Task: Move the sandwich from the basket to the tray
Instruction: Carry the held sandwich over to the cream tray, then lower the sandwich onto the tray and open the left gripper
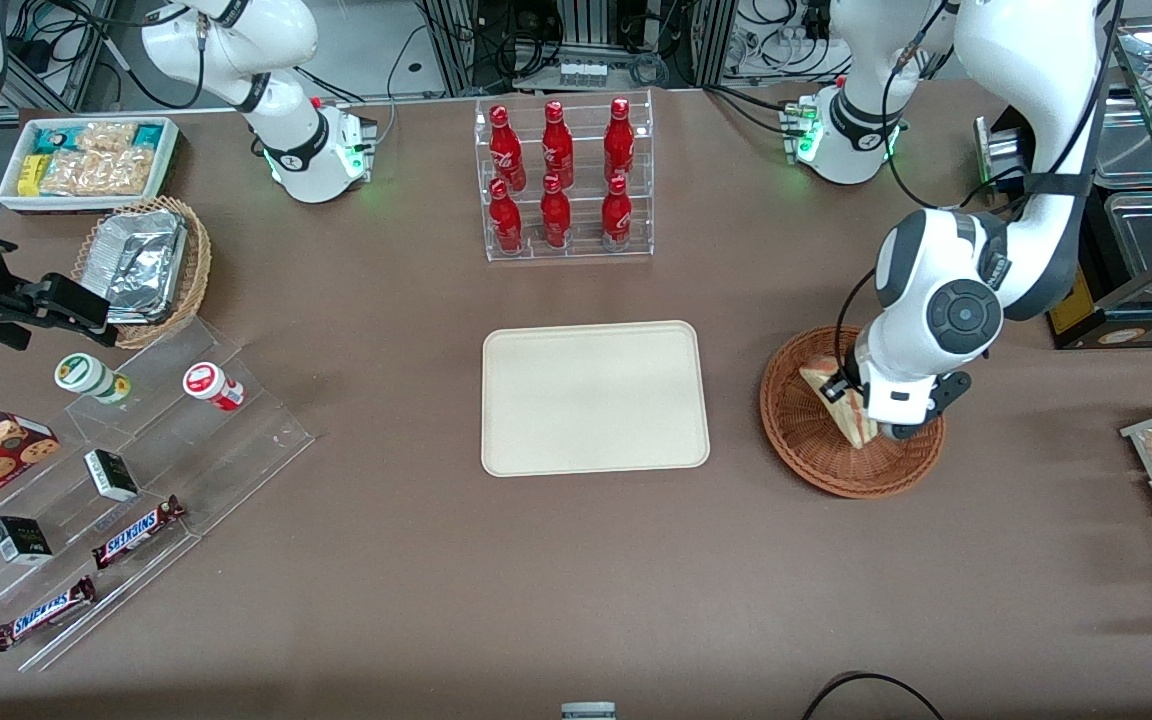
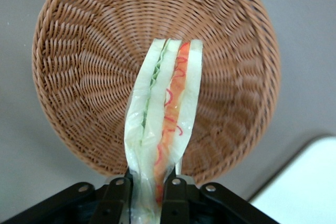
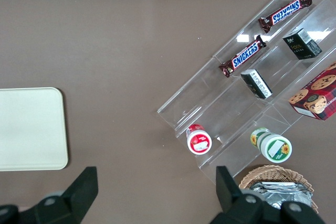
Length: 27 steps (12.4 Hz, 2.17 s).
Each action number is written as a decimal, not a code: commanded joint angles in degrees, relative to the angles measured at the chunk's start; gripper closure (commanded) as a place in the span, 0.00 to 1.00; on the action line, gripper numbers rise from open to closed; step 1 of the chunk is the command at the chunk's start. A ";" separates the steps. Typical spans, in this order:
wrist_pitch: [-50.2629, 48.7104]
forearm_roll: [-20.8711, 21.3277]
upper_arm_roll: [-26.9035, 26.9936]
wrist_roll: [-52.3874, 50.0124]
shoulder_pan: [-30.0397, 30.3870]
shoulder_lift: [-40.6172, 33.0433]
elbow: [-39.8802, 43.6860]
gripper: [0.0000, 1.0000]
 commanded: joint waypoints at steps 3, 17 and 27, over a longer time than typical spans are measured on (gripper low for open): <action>-8.50 -0.14 -4.68 9.50 -1.66 1.77 7.62 0.91; 2.46 0.21 -11.73 -10.34 -18.69 23.20 27.40 0.97; 4.68 4.06 -11.46 -17.28 -22.13 29.45 31.97 0.83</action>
